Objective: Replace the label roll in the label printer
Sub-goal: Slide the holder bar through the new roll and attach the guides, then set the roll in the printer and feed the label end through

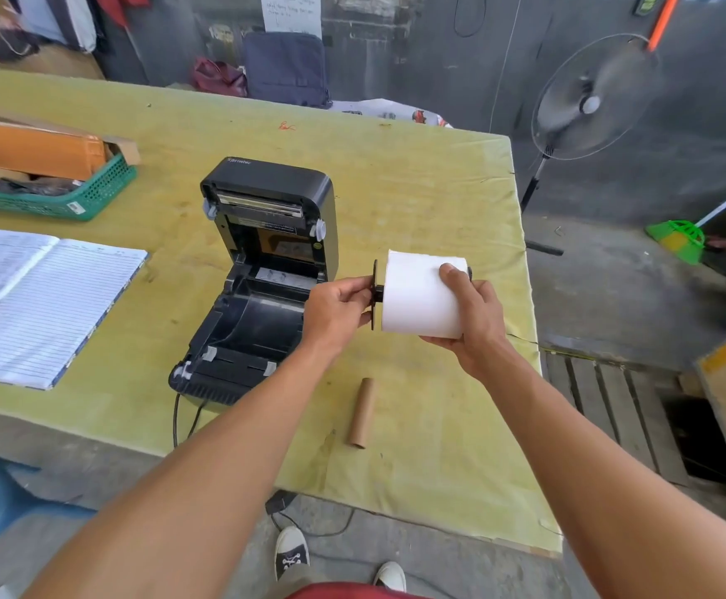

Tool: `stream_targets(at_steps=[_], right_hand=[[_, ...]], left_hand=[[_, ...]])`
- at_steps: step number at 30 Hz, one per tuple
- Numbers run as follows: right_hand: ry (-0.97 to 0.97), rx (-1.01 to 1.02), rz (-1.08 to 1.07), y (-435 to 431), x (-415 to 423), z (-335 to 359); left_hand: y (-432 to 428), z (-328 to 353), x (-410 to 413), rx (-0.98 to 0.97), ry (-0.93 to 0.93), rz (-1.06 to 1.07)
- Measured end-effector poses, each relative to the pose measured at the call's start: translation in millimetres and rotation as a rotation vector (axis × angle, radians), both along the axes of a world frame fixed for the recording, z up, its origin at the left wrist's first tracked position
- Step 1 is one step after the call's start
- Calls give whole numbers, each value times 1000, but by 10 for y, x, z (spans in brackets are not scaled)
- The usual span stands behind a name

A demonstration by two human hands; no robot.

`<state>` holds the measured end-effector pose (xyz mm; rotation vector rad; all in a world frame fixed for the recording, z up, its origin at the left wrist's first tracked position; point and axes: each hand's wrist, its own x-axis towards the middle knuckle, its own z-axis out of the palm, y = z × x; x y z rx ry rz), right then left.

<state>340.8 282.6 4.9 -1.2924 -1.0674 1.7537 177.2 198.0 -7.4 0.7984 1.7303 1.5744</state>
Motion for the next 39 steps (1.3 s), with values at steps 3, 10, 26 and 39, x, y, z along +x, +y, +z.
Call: stream_targets(at_steps=[3, 10, 26, 39], right_hand=[[11, 0, 9, -51, -12, 39], [15, -13, -2, -180, -5, 50], [-43, 102, 14, -786, -575, 129], [-124, 176, 33, -1735, -1732, 151]], left_hand=[[-35, 73, -31, 3, -55, -13], [-178, 129, 29, 21, 23, -23], [-794, 216, -394, 14, 243, -80], [-1438, 331, -1862, -49, 308, -135]])
